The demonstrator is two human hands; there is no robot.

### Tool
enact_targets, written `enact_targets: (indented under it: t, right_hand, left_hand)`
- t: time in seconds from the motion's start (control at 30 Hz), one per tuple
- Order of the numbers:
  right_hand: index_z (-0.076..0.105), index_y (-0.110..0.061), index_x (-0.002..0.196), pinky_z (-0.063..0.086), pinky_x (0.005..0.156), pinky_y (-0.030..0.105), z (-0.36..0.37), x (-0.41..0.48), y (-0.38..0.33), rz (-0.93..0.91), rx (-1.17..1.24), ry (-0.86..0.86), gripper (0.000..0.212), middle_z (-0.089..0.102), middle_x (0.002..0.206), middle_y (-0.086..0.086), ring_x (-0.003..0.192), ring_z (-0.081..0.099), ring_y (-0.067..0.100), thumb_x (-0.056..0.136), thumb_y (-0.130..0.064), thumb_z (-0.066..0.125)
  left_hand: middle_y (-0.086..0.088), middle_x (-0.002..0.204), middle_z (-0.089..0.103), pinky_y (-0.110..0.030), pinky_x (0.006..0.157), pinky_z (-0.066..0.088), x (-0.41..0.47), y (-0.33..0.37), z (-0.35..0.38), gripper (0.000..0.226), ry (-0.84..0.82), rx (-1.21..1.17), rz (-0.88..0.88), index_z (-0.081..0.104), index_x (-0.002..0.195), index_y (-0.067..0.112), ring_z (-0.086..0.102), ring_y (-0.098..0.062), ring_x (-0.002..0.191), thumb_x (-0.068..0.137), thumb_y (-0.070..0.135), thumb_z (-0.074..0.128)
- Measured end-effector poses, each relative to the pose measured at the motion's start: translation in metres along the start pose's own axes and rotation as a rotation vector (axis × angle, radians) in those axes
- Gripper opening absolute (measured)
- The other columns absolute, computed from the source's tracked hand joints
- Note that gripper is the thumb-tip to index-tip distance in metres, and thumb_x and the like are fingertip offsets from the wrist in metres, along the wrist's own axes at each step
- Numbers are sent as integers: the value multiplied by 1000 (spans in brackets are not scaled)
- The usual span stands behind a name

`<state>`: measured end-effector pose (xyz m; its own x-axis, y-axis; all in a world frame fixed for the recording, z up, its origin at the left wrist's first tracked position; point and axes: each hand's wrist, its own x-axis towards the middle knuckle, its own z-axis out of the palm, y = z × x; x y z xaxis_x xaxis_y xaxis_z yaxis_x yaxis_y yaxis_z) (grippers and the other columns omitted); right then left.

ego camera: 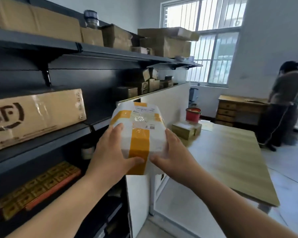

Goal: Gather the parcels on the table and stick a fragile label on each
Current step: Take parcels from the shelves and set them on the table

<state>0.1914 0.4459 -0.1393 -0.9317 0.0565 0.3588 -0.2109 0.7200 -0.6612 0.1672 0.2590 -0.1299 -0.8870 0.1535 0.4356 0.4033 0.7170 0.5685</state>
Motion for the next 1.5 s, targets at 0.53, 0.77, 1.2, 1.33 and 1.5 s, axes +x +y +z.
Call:
enact_targets:
  t: [0.53,0.77,1.2,1.33,1.5]
  right_hand:
    - [34,-23,140,49,98,39,22,148,191,392,-92,20,93,49,132,-3,119,49,16,61,-45,78]
    - [31,-26,142,49,98,40,13,212,280,485,-77,-48,94,48,133,-6,120,50,16,65,-40,82]
    - [26,-29,145,47,99,37,-15,404,511,395,-112,-421,97,42,142,-7,123,47,16,66,-36,82]
    - [17,-24,151,44,104,41,-6,446,556,380,-133,-521,103,35,149,-3,129,42,20,69,-31,81]
    - [16,-21,151,39,101,29,9,480,601,344,-141,-588,104,31,151,-3,131,37,18,69,-29,79]
  left_hand:
    - [2,150,22,-36,105,36,197,-48,211,104,-426,-92,94,11,146,29,29,-19,134,68,52,77]
    - [4,152,20,-42,106,39,255,-46,303,102,-499,-74,19,5,146,33,31,-21,134,72,59,69]
    - [5,155,8,-37,109,32,377,-21,516,98,-436,-86,-343,-3,148,30,20,-19,140,81,46,68]
    - [6,153,15,-38,107,37,402,-33,564,95,-406,-138,-444,3,148,30,28,-20,136,82,38,70]
    - [5,155,13,-35,107,34,418,-41,610,91,-344,-173,-532,8,149,26,27,-20,138,83,31,71]
